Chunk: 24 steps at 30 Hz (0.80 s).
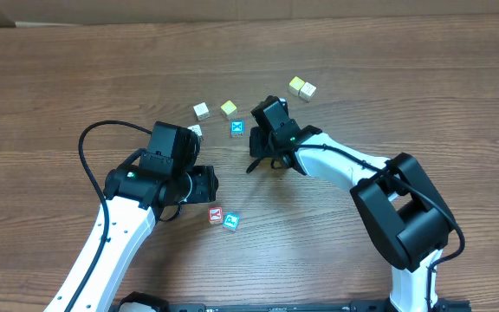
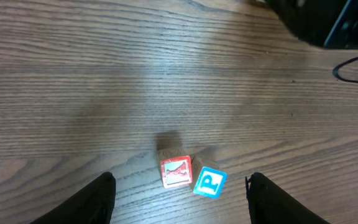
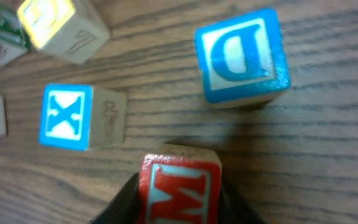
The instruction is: Flip 3 blocks
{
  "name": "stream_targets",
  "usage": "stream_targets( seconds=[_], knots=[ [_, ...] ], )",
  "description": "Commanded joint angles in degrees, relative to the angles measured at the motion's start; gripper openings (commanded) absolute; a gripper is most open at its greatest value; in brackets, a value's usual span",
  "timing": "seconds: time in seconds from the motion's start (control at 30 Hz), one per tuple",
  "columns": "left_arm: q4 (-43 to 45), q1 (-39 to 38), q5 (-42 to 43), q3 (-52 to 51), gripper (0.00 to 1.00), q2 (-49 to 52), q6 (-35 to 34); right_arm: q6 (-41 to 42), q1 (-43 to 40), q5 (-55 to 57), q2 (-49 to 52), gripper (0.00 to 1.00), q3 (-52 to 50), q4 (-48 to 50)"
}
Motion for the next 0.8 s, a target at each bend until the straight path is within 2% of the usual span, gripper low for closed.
stream_targets(
  seconds=[0.0, 0.3, 0.47, 0.63, 0.77],
  knots=[
    [0.0, 0.2, 0.8, 0.9, 0.61, -0.8, 1.7, 0.9, -0.1, -0.4, 1.3, 0.15, -0.1, -2.0],
    [0.0, 0.2, 0.8, 0.9, 0.56, -0.8, 1.7, -2.5, -0.1, 0.6, -8.3, 0.11, 3.8, -8.8],
    [-0.7, 0.2, 0.8, 0.9, 0.54, -0.8, 2.4, -4.3, -0.1, 1.4, -16.6, 0.1, 7.4, -21.2],
    [-5.7, 0.2, 0.4, 0.9, 0.56, -0.8, 2.6, -4.0, 0.6, 1.0, -21.6, 0.07, 7.3, -38.0],
    [-9.2, 0.3, 0.6, 0.5, 0.56, -0.8, 2.8, -2.1, 3.0, 0.7, -24.7, 0.05, 3.8, -44.7]
  ],
)
